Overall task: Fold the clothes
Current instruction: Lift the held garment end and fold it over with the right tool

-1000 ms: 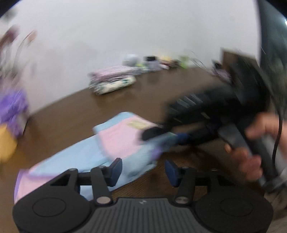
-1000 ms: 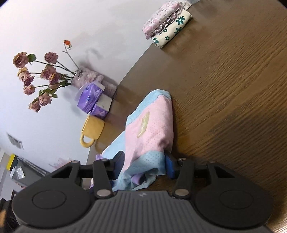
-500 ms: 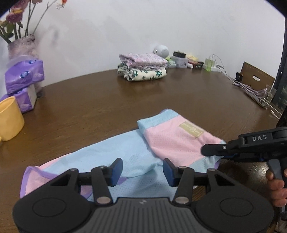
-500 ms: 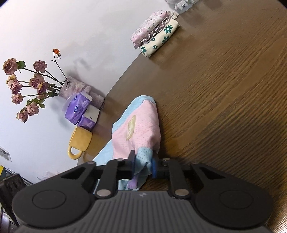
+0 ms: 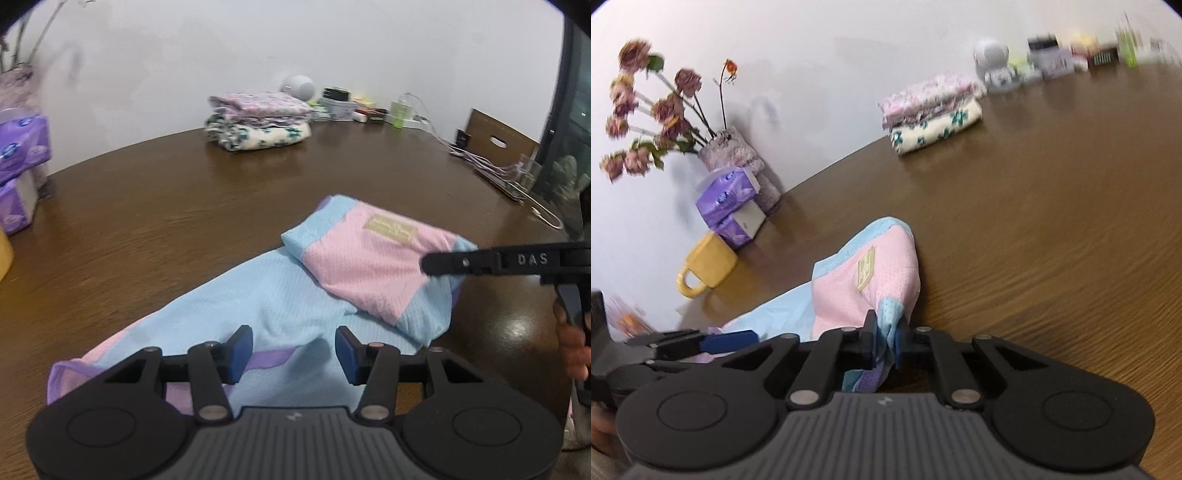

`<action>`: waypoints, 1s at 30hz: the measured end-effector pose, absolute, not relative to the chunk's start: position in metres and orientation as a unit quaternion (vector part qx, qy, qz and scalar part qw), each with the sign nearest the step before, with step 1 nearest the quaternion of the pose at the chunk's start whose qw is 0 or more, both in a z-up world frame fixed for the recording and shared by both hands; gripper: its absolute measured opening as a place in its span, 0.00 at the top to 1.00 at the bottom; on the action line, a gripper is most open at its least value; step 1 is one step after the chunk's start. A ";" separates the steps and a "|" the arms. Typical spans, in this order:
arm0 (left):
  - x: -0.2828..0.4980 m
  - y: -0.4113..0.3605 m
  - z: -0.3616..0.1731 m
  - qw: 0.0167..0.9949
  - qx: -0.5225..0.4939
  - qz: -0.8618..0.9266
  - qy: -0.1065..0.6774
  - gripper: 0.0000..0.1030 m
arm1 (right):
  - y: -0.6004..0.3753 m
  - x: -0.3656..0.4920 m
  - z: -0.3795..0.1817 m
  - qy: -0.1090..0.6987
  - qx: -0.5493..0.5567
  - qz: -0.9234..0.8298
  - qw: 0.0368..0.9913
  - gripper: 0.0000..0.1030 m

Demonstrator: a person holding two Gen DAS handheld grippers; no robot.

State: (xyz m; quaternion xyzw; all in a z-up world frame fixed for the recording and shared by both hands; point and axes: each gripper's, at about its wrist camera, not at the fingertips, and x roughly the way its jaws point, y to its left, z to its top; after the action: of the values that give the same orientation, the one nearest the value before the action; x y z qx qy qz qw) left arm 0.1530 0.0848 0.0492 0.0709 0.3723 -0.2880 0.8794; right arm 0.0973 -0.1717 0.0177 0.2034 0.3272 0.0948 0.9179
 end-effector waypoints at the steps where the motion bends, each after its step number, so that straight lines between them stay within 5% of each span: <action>1: 0.153 0.081 0.048 0.877 0.075 -0.294 0.372 0.54 | -0.171 0.096 0.022 0.324 0.180 0.089 0.924 0.93; 17: 0.159 0.055 0.037 0.866 0.106 -0.326 0.363 0.65 | -0.076 0.069 0.050 0.236 -0.220 0.083 0.943 0.93; 30: 0.152 0.087 0.049 0.872 0.081 -0.321 0.360 0.63 | -0.019 0.054 0.030 0.209 -0.362 0.135 0.899 0.93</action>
State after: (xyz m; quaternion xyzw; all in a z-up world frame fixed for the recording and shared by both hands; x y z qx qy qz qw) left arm 0.1521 0.0871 0.0485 0.0807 0.3597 -0.3211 0.8723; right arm 0.0539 -0.0190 0.0298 -0.3618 0.2086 0.1349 0.8986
